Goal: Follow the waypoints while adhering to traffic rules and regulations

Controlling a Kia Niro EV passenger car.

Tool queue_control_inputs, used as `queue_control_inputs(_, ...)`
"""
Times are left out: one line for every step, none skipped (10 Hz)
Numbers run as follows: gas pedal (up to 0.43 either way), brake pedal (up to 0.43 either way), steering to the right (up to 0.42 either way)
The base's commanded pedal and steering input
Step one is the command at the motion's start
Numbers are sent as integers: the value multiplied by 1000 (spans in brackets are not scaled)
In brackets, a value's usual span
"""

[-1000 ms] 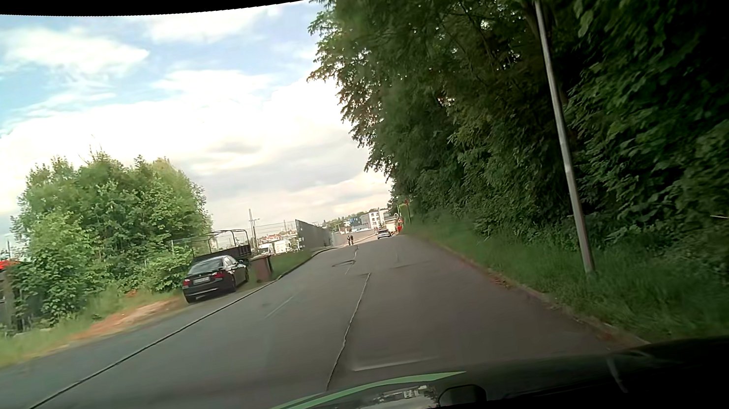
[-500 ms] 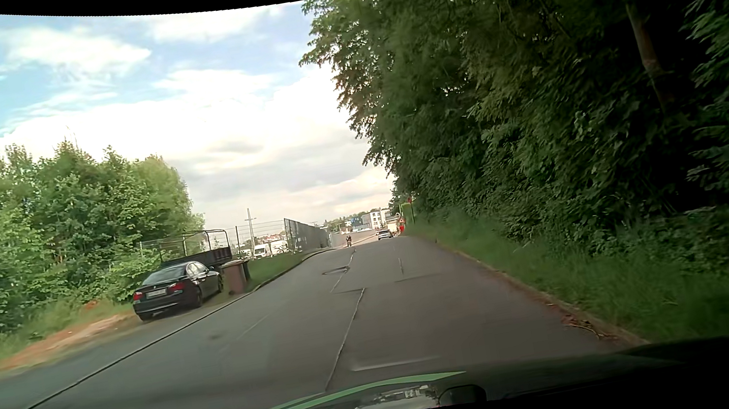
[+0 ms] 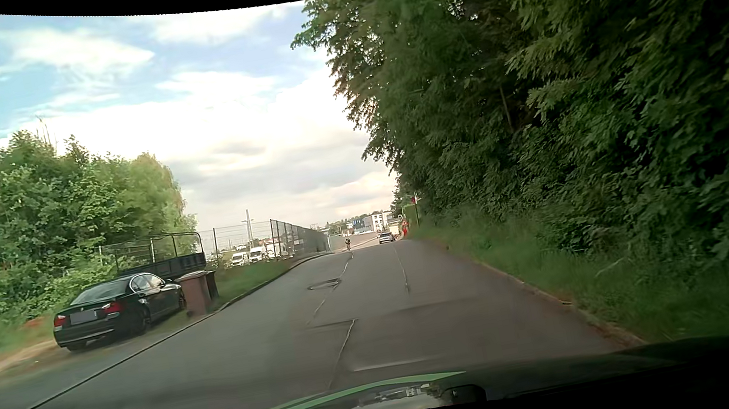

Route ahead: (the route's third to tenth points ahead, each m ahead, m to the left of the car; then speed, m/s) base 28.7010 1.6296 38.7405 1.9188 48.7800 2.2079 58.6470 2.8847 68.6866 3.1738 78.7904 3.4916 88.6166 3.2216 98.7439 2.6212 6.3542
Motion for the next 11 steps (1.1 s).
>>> queue_control_inputs(98, 0, -5)
queue_control_inputs(98, 0, -3)
queue_control_inputs(98, 0, -2)
queue_control_inputs(98, 0, -2)
queue_control_inputs(98, 0, -1)
queue_control_inputs(98, 0, -2)
queue_control_inputs(98, 0, -2)
queue_control_inputs(98, 0, -2)
queue_control_inputs(98, 0, -2)
queue_control_inputs(98, 0, -2)
queue_control_inputs(98, 0, -3)
